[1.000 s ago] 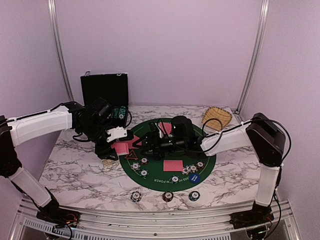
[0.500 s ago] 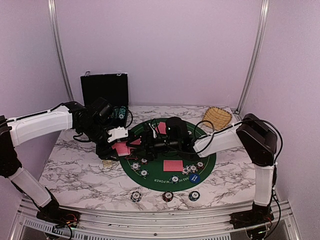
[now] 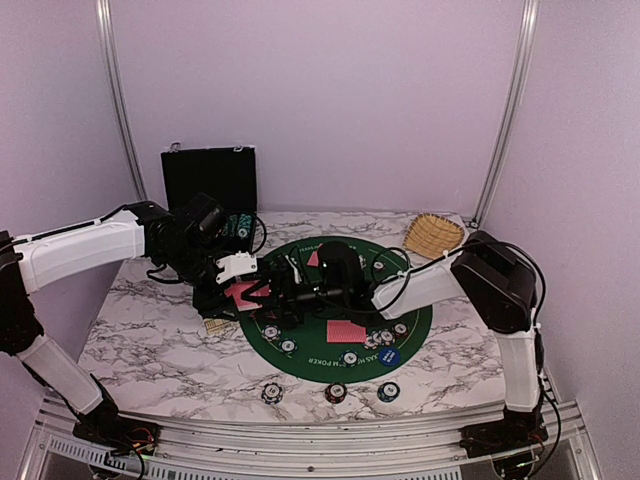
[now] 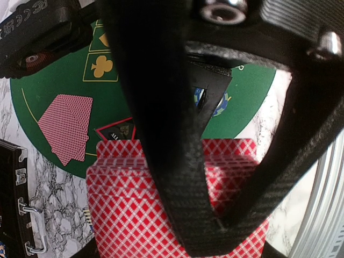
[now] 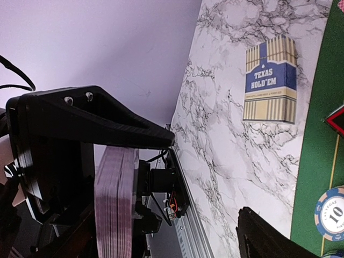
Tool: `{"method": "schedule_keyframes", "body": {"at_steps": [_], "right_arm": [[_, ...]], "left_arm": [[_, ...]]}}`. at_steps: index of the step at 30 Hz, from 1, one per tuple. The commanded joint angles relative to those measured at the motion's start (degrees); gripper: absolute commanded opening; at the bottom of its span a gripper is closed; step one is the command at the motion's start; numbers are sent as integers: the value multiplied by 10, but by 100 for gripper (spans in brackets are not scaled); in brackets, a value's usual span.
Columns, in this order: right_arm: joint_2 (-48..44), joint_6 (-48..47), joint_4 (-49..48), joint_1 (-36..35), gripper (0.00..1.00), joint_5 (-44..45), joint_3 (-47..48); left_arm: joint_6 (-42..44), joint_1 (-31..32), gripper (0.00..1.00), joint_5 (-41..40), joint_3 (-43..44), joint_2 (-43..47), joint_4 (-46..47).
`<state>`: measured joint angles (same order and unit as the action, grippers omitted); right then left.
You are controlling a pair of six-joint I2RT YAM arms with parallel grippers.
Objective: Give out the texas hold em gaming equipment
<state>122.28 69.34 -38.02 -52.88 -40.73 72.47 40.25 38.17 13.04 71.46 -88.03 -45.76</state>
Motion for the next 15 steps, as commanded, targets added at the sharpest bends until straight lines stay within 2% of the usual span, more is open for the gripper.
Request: {"method": "schedule_keyframes", "body": {"at_steps": [1, 15], "right_arm": [[11, 10, -24, -7, 86, -6, 26], [62, 32, -33, -8, 86, -17, 85]], "left_arm": [[1, 4, 12, 7, 12, 1, -14], [0, 8, 12, 4, 12, -7, -14]]}}
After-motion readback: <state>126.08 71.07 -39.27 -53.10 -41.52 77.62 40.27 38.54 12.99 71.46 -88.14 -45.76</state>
